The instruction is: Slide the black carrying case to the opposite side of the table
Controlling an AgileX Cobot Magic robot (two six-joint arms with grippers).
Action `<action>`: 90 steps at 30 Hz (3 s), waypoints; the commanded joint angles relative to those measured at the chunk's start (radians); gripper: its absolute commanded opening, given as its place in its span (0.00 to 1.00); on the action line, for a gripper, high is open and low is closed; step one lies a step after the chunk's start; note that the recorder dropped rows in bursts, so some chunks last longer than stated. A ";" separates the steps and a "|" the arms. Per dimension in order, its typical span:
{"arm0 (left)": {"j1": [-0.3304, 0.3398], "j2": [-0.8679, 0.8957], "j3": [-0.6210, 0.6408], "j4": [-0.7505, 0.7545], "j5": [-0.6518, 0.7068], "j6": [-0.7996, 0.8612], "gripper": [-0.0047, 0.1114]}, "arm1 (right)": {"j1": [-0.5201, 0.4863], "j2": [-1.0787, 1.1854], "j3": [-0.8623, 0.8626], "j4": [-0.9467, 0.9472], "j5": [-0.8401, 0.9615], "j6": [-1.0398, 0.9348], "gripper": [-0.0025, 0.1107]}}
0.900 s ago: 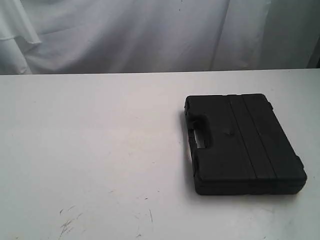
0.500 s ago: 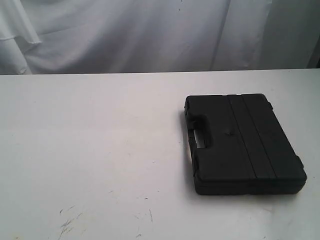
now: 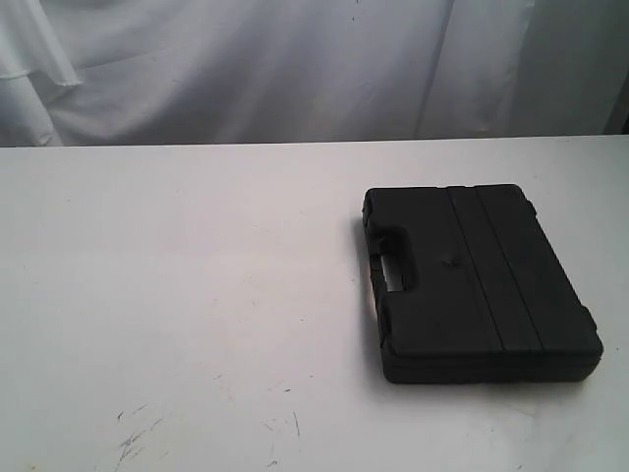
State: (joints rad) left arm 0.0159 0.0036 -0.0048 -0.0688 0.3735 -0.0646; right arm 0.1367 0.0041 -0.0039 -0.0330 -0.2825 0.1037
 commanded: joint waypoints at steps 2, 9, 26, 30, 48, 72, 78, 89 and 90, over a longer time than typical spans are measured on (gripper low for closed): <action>0.003 -0.004 0.005 0.000 -0.008 -0.002 0.04 | -0.008 -0.004 -0.014 0.005 -0.152 0.001 0.02; 0.003 -0.004 0.005 0.000 -0.008 -0.002 0.04 | -0.008 0.078 -0.238 0.157 0.077 -0.002 0.02; 0.003 -0.004 0.005 0.000 -0.008 -0.002 0.04 | 0.058 0.900 -0.768 0.199 1.052 -0.051 0.02; 0.003 -0.004 0.005 0.000 -0.008 -0.002 0.04 | 0.064 1.010 -0.770 0.232 1.174 -0.053 0.02; 0.003 -0.004 0.005 0.000 -0.008 -0.002 0.04 | 0.182 1.289 -0.961 0.295 1.082 0.003 0.02; 0.003 -0.004 0.005 0.000 -0.008 -0.002 0.04 | 0.500 2.033 -1.552 0.010 1.231 0.372 0.14; 0.003 -0.004 0.005 0.000 -0.008 -0.002 0.04 | 0.500 2.068 -1.555 -0.002 1.172 0.409 0.36; 0.003 -0.004 0.005 0.000 -0.008 -0.002 0.04 | 0.500 2.171 -1.562 -0.054 1.188 0.428 0.35; 0.003 -0.004 0.005 0.000 -0.008 -0.002 0.04 | 0.500 2.173 -1.562 -0.050 1.188 0.428 0.33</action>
State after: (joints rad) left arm 0.0159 0.0036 -0.0048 -0.0688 0.3735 -0.0646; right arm 0.6359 2.1710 -1.5563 -0.0775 0.9059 0.5258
